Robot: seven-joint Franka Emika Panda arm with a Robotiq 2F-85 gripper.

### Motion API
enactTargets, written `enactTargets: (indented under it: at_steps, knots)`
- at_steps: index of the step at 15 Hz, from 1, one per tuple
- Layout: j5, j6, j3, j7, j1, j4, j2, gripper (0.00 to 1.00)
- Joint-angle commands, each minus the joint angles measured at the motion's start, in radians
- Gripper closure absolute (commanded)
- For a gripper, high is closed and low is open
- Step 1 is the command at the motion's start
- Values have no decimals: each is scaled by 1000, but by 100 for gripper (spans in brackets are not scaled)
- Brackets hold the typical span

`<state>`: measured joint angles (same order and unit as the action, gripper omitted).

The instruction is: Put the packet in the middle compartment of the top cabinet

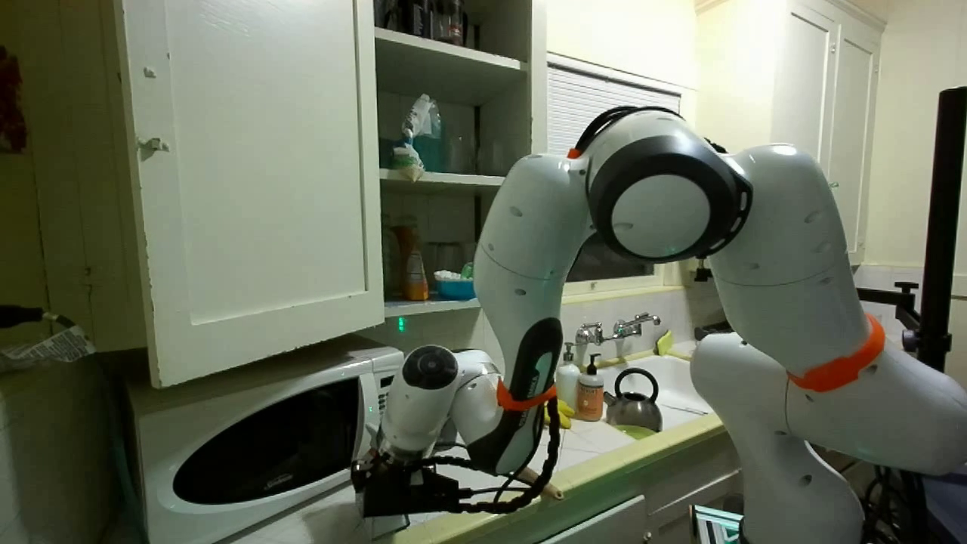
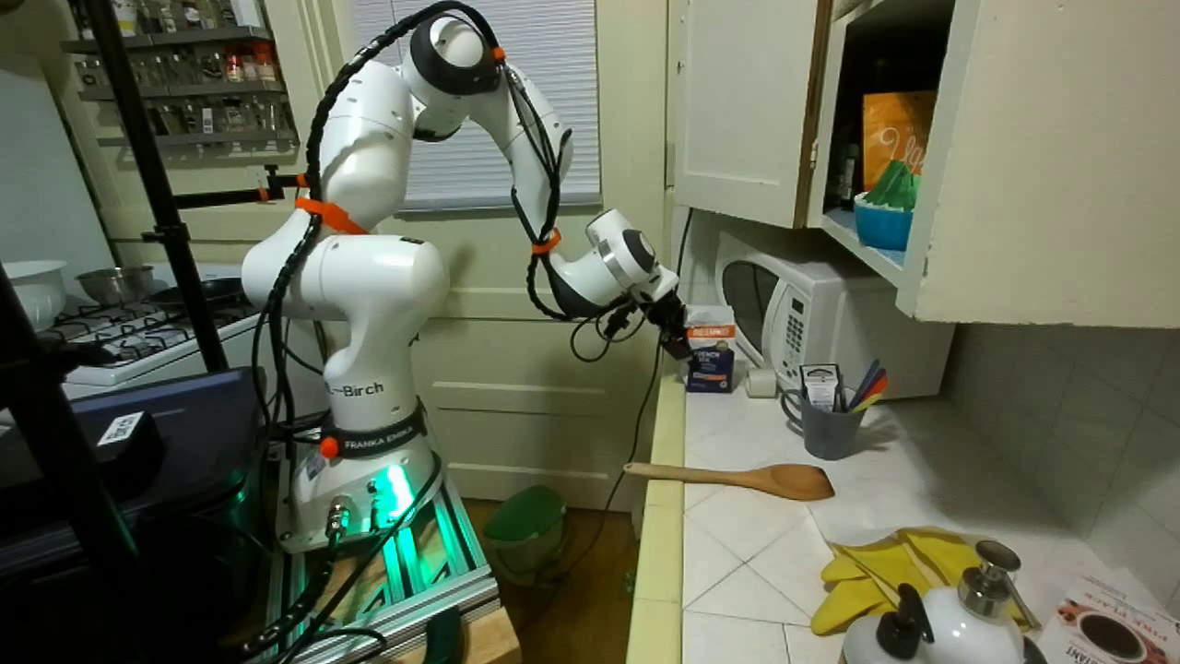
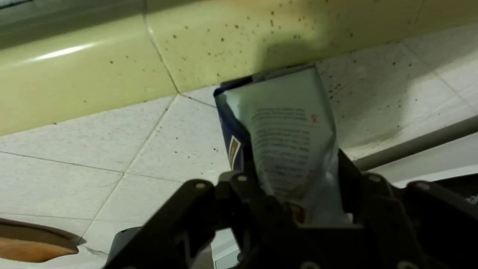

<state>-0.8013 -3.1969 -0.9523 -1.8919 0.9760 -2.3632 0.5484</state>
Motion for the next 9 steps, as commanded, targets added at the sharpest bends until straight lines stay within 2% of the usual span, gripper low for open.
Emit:
enactTargets:
  at_steps: [1,5,9]
  knots:
    - [-110,-91,-118,57,101,-190,-151,74]
    - [-201,-73,-374,74,308,-343,-274,74]
    - [-305,-52,-621,107,512,-436,-362,74]
